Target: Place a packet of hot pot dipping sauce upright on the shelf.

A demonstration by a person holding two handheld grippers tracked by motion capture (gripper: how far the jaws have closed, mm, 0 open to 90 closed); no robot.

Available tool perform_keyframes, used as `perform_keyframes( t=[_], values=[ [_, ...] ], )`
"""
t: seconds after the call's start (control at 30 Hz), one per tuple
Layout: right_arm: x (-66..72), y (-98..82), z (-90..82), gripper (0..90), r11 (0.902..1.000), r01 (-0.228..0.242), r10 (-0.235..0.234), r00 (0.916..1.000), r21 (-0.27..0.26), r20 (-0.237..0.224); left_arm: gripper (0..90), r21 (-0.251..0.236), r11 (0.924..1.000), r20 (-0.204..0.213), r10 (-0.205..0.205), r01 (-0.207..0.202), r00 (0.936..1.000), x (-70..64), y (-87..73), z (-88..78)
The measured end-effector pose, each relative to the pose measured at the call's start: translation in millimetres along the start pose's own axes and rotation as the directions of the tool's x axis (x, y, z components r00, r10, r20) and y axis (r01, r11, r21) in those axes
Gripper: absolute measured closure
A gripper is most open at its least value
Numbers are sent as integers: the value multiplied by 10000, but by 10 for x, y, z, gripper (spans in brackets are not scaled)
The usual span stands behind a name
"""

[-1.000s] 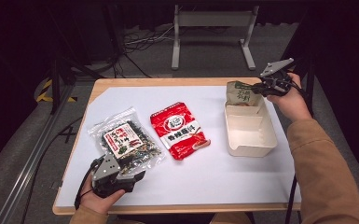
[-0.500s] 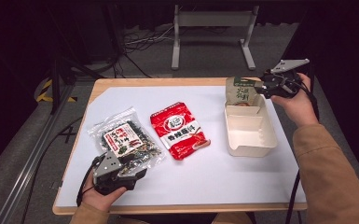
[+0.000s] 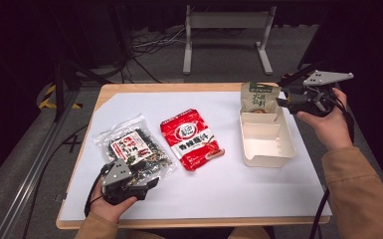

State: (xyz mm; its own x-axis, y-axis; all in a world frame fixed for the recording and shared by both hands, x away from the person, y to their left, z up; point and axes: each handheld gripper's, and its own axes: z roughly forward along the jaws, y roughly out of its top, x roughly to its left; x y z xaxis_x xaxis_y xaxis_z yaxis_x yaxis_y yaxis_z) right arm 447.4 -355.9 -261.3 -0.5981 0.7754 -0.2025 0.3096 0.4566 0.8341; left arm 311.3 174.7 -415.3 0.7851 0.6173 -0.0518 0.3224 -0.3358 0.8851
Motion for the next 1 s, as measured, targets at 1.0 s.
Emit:
perform_keyframes(
  t=[1.0],
  values=[
    [749, -53, 67, 454, 9772, -2072, 2118, 9339, 469, -2880, 294, 39, 10000, -41, 40, -40, 10000, -13, 17, -43]
  ],
)
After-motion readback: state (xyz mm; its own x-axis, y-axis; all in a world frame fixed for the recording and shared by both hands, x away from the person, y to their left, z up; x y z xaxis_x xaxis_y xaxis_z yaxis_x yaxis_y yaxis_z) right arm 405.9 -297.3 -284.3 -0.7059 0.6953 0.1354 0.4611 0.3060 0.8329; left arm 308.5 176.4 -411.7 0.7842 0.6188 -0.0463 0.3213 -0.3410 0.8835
